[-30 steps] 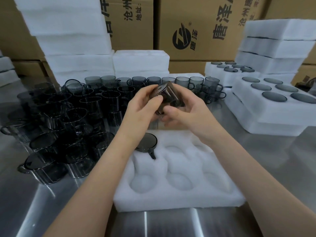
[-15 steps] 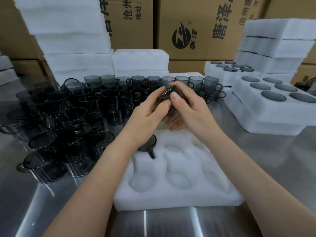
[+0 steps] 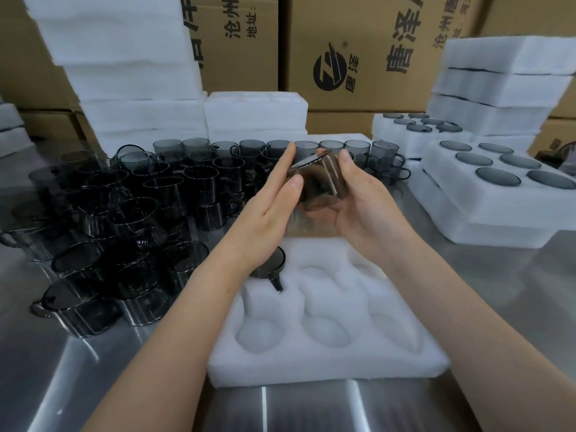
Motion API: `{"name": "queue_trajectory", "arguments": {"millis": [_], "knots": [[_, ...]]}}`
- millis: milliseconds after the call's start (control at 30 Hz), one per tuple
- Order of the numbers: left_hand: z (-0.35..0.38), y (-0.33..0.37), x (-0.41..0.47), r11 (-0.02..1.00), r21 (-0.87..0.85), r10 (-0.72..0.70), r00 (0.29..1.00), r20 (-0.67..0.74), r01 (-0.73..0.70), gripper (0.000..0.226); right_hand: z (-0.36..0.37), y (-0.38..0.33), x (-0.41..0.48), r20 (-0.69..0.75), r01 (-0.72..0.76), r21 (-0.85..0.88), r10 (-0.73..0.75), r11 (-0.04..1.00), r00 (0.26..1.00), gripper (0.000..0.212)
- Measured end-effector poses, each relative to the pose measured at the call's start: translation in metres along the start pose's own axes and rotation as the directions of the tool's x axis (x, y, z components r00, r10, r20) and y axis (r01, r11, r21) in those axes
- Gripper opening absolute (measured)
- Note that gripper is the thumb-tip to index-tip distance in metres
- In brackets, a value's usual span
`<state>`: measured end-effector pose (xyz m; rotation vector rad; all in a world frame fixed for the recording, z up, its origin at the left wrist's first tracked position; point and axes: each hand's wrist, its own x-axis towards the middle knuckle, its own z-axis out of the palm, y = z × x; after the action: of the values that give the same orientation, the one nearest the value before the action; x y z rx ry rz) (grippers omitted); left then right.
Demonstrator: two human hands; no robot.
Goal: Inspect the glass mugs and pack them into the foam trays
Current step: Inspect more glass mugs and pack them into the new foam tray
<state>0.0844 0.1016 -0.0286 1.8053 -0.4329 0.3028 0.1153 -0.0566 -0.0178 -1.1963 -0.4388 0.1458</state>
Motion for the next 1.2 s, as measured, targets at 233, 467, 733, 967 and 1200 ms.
{"name": "queue_trajectory", "arguments": {"millis": [233, 467, 733, 967, 1200], "knots": [[-0.002, 0.006, -0.002, 0.980, 0.080, 0.195, 0.959, -0.205, -0.182, 0.042, 0.004, 0.002, 0.001, 0.016, -0.060, -0.060, 0.061, 0.996, 0.998, 0.052], [0.002, 0.007, -0.006, 0.949, 0.237, 0.244, 0.962, -0.127, -0.209, 0.060, 0.009, 0.002, -0.005, -0.084, 0.041, -0.225, -0.062, 0.973, 0.995, 0.049], [0.002, 0.005, -0.007, 0.959, 0.109, 0.271, 0.961, -0.064, -0.263, 0.062, 0.003, -0.001, -0.002, -0.054, -0.001, 0.005, 0.001, 1.000, 0.999, 0.037], [0.002, 0.002, -0.006, 0.957, 0.080, 0.282, 0.959, -0.030, -0.279, 0.067, -0.001, 0.002, 0.005, 0.307, -0.319, 0.176, 0.256, 0.931, 0.917, 0.067], [0.003, 0.003, -0.006, 0.967, 0.171, 0.188, 0.982, 0.005, -0.186, 0.084, -0.002, 0.004, 0.003, 0.203, -0.194, 0.095, 0.172, 0.976, 0.964, 0.052]]}}
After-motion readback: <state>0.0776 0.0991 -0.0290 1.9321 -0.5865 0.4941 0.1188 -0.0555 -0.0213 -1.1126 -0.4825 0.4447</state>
